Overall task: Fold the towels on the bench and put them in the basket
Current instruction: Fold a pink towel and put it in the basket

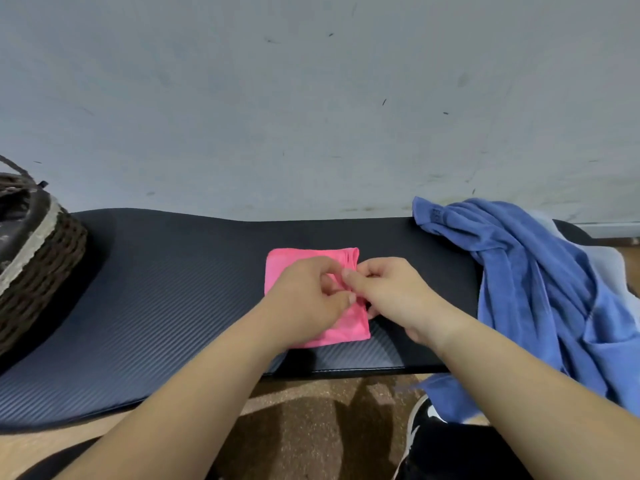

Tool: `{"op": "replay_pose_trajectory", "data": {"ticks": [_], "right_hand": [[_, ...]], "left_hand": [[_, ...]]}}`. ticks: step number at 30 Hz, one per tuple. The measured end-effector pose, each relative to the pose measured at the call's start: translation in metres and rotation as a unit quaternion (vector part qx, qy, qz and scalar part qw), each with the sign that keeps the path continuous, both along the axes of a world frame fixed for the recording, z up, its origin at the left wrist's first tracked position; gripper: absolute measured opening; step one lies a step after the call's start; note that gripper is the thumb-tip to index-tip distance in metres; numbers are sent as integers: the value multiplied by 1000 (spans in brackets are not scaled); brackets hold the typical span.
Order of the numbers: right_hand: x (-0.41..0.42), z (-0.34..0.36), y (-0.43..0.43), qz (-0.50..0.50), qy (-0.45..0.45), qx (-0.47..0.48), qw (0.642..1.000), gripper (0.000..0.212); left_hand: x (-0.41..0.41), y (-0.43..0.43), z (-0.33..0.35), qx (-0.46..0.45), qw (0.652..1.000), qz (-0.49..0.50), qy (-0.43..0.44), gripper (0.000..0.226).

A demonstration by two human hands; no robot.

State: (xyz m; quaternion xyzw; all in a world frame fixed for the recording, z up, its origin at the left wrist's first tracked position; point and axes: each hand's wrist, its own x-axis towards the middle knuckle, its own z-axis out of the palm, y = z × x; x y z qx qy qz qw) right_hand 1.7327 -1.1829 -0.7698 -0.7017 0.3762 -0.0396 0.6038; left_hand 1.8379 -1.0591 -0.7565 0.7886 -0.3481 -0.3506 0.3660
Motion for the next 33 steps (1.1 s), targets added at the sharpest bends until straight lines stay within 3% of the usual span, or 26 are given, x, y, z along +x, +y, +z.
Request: {"op": "replay_pose_trajectory", "data": {"ticks": [2,5,7,12,14,16,18,20,23,25,27,30,33], "right_hand": [[0,-6,1,-1,3,-36,999,44],[7,-9,0,-10,7,-83,996,36],[11,-7,1,-22,-9,-77,997,27],[12,-10,-1,-47,21,-54,997,26],[11,-11,-5,-37,62,-135,988,20],[9,-7,-6,-7,66,-256,964,36],[7,-2,-5,53,11,-335,941,54],[4,-3,-4,154,-11,-356,922,63],[-1,-13,-1,290,89,-332,893,70],[-4,-16,0,323,151,-348,867,72],[-4,-15,0,324,185,-370,851,73],[-3,-10,0,313,197,-357,858,77],[-6,-6,-3,307,198,-339,867,87]], "left_hand": [[5,9,0,-32,998,25,-40,30],[18,26,0,-56,966,-23,-251,37],[23,35,-2,-46,949,-65,-304,46],[22,41,-11,29,951,-109,-289,74],[23,39,-16,93,942,-147,-288,83],[21,35,-24,144,920,-181,-316,83],[20,33,-32,160,909,-190,-334,82],[20,35,-37,153,910,-190,-336,81],[23,41,-34,101,926,-185,-312,78],[25,46,-29,35,949,-146,-276,70],[30,51,-24,-14,947,-67,-314,57],[38,52,-21,61,927,43,-368,44],[41,51,-23,147,951,104,-251,45]]}}
